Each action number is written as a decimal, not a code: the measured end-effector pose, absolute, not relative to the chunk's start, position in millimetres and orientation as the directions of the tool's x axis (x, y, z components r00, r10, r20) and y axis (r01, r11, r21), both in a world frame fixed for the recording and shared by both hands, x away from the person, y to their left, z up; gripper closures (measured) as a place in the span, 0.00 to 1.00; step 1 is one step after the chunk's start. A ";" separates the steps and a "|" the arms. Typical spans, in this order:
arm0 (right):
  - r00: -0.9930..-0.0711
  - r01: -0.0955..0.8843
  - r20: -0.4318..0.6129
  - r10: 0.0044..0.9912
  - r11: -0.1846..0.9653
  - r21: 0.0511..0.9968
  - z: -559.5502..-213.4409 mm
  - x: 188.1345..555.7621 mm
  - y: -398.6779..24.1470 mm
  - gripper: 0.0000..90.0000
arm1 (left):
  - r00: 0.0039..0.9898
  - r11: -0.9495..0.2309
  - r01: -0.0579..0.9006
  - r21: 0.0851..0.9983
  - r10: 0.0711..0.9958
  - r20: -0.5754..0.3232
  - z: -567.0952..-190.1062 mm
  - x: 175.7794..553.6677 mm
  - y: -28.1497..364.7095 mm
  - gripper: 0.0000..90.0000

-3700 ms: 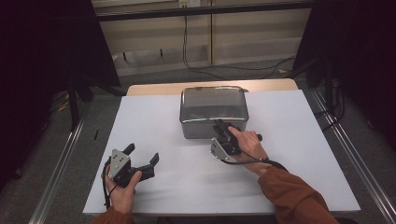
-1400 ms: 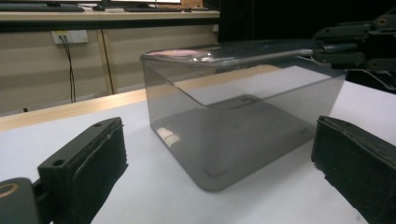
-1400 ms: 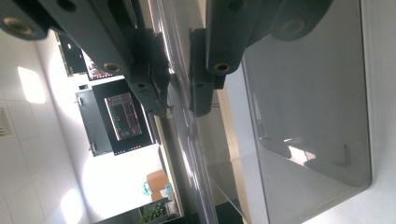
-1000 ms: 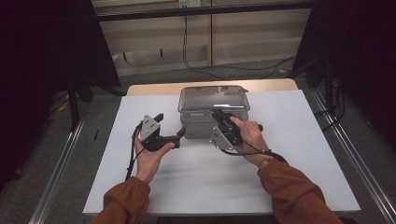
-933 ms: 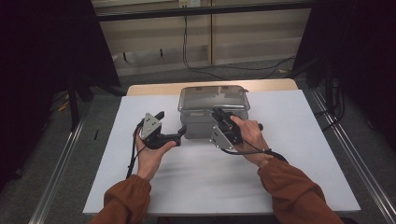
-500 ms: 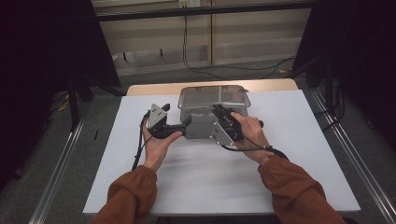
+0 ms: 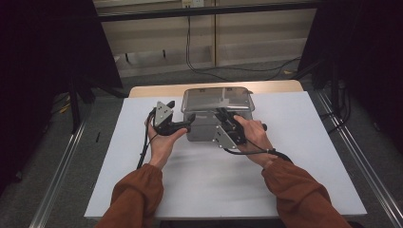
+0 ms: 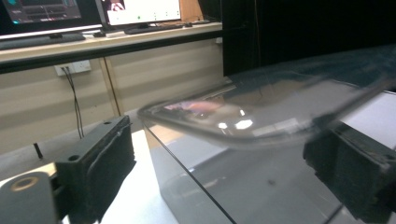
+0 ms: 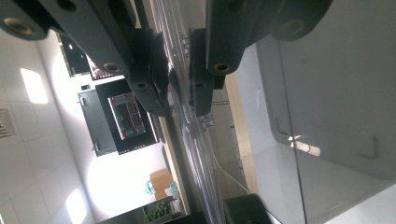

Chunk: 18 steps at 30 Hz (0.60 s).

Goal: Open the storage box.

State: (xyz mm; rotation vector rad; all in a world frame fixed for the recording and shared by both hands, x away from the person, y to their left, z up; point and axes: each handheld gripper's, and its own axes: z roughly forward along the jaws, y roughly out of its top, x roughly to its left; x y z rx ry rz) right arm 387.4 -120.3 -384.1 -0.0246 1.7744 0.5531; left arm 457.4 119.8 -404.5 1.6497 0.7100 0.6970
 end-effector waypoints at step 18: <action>-0.349 -0.226 -0.843 0.409 0.837 0.499 -391.0 389.8 -134.4 0.69 | 0.666 -0.217 0.036 0.976 0.733 0.138 -406.0 458.4 117.9 0.28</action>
